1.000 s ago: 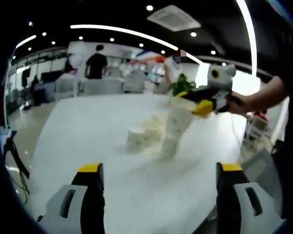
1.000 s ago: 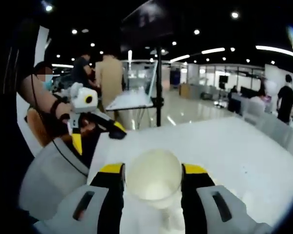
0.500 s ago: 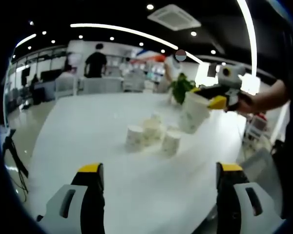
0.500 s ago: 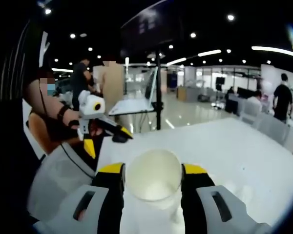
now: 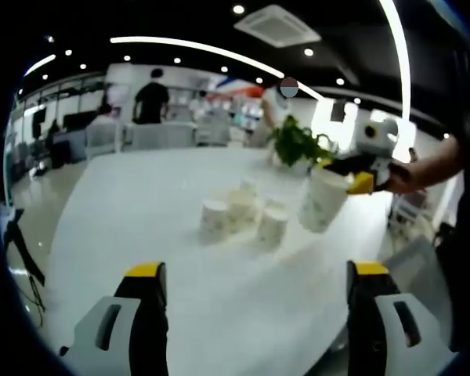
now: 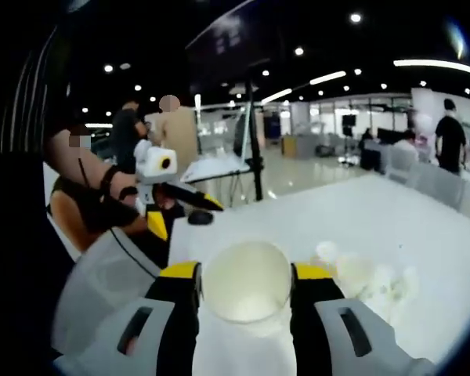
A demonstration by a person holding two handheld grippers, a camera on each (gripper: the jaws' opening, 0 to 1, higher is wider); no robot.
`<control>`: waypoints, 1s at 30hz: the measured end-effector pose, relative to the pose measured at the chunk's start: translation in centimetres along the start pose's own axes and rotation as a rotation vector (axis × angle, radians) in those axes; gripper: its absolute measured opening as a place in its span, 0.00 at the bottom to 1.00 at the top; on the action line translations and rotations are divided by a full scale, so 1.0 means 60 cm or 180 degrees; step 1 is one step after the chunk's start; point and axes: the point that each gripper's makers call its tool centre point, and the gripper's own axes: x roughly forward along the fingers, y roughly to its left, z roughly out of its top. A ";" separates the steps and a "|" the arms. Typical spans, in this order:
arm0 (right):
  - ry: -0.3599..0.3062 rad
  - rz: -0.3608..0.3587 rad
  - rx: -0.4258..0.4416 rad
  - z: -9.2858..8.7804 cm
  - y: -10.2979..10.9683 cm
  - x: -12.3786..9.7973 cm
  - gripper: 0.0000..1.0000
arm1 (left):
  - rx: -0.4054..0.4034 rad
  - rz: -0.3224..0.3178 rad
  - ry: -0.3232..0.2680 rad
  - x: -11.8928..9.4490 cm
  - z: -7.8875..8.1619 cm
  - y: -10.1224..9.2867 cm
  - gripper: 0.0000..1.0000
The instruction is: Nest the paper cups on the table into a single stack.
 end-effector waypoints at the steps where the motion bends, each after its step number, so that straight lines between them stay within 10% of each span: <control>1: 0.0051 -0.0003 0.0006 -0.011 0.003 0.001 0.42 | -0.0006 0.0000 0.0005 0.000 -0.002 0.001 0.95; 30: 0.0399 0.0075 0.0229 -0.155 0.025 0.020 0.41 | 0.0031 -0.0018 0.0064 -0.001 -0.006 0.001 0.95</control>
